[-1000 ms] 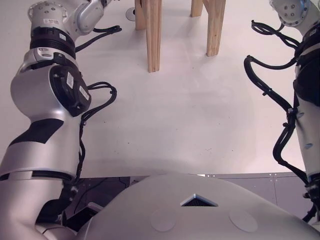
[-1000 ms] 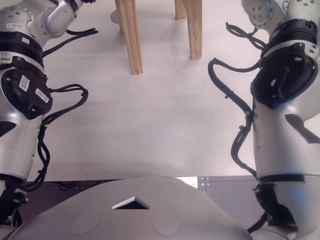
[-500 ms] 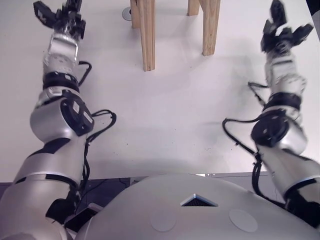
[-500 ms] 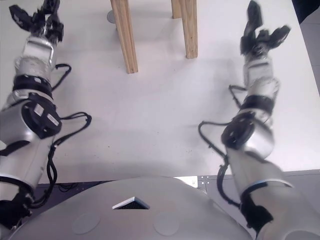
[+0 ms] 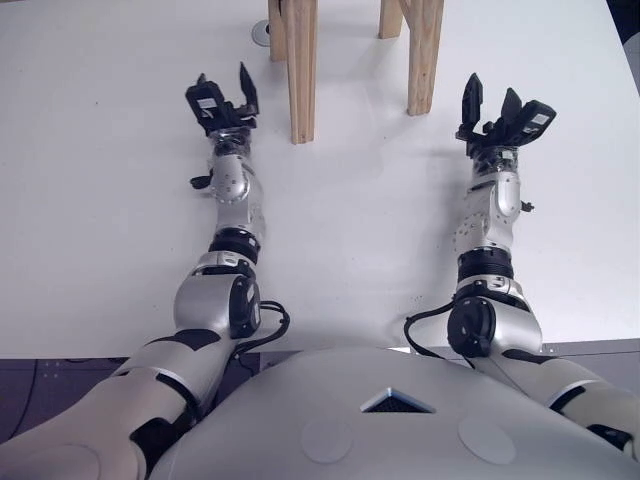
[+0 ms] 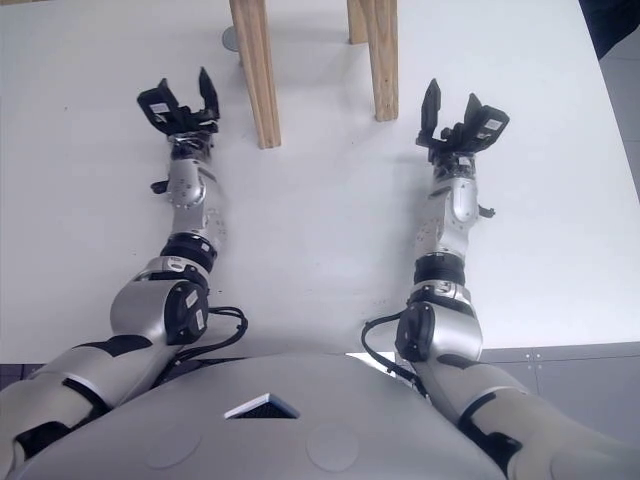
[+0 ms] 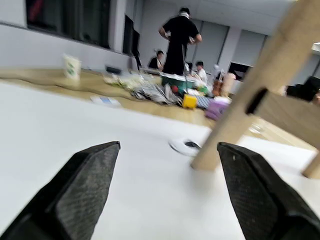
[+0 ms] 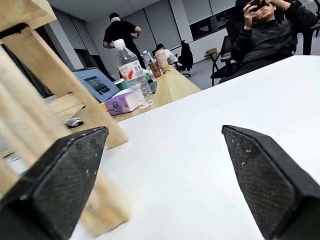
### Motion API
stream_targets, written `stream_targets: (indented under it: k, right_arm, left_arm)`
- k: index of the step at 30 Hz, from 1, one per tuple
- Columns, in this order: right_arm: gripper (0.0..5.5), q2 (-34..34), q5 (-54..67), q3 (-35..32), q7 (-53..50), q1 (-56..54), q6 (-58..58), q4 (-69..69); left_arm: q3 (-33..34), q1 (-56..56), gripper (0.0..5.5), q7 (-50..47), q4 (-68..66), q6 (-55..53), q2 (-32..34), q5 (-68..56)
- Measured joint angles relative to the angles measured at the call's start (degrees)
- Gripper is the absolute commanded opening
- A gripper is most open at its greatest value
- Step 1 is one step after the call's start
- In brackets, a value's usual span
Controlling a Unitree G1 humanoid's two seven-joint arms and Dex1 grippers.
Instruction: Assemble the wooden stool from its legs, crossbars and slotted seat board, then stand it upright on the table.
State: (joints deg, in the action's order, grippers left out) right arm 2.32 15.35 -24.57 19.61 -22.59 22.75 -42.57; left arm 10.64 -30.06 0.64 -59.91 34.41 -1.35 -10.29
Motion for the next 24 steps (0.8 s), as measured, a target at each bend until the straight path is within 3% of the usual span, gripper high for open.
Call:
stream_targets:
  k: [3,6,15,24]
  right_arm:
    - [4.19,1.03,-0.18,0.32,-1.87,-0.64,2.03,-1.39]
    - [4.19,1.06,-0.26,1.81,-2.49,-0.66,2.13,-2.11]
    - [4.19,1.31,-2.42,6.52,-2.50,1.48,1.79,2.49]
    - [4.19,0.27,-4.25,10.16,-6.81,4.67,0.12,12.01]
  left_arm:
    - [0.55,0.93,3.57,6.29,1.08,-1.95,-2.16,-2.65]
    - [0.34,2.92,3.57,6.76,1.89,-0.81,-3.13,-2.18]
    - [0.14,5.58,3.57,-6.95,1.27,2.35,-3.02,5.33]
    - [0.16,6.02,3.57,-5.64,1.58,0.70,0.80,6.48]
